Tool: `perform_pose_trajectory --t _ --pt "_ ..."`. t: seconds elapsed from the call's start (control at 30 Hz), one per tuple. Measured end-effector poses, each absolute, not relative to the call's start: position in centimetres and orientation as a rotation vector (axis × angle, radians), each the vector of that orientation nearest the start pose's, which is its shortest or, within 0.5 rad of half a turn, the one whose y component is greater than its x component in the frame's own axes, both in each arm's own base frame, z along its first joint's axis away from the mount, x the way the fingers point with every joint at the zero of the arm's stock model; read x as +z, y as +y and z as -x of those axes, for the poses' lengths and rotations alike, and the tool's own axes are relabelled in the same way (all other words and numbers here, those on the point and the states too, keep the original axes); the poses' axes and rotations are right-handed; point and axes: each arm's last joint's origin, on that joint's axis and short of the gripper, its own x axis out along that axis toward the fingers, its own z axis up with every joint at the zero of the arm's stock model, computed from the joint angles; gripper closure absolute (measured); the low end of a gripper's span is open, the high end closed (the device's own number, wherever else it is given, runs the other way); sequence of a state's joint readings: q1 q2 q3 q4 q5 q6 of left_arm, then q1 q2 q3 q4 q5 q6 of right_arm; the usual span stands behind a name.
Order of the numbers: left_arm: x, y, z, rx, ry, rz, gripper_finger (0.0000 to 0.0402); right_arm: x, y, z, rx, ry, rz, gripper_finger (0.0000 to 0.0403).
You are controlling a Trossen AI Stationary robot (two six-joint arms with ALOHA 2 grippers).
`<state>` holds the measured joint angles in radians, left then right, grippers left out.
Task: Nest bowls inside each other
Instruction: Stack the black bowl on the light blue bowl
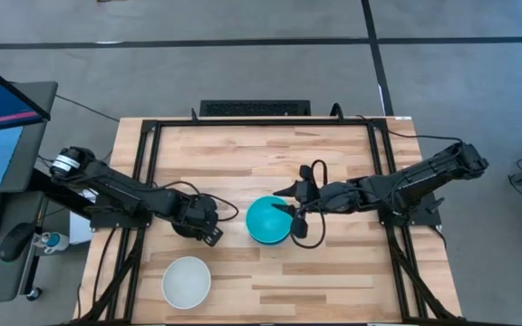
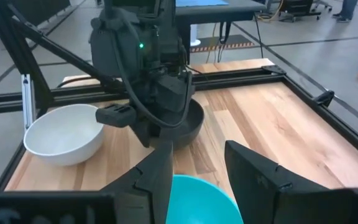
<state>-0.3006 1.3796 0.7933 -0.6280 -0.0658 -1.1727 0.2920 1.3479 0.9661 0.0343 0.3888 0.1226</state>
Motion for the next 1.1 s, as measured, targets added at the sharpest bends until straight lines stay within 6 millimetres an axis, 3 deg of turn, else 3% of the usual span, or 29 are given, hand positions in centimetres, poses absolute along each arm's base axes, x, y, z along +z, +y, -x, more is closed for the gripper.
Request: perform_pose_trajectory --t 0.23,0.8,1.1 --pt "19.1 -6.6 -23.0 0.487 1.141 0.763 0.0386 29.2 7.7 -29.0 -0.066 0.335 -0.011 0.0233" --pt "22.3 -6.6 -23.3 0.498 1.199 0.629 0.0401 29.0 7.8 -28.9 -0.065 0.358 -0.004 0.0233" --pt "25.3 -6.6 -23.8 0.475 1.178 0.56 0.0401 28.8 7.7 -28.8 -0.066 0.386 0.005 0.0233"
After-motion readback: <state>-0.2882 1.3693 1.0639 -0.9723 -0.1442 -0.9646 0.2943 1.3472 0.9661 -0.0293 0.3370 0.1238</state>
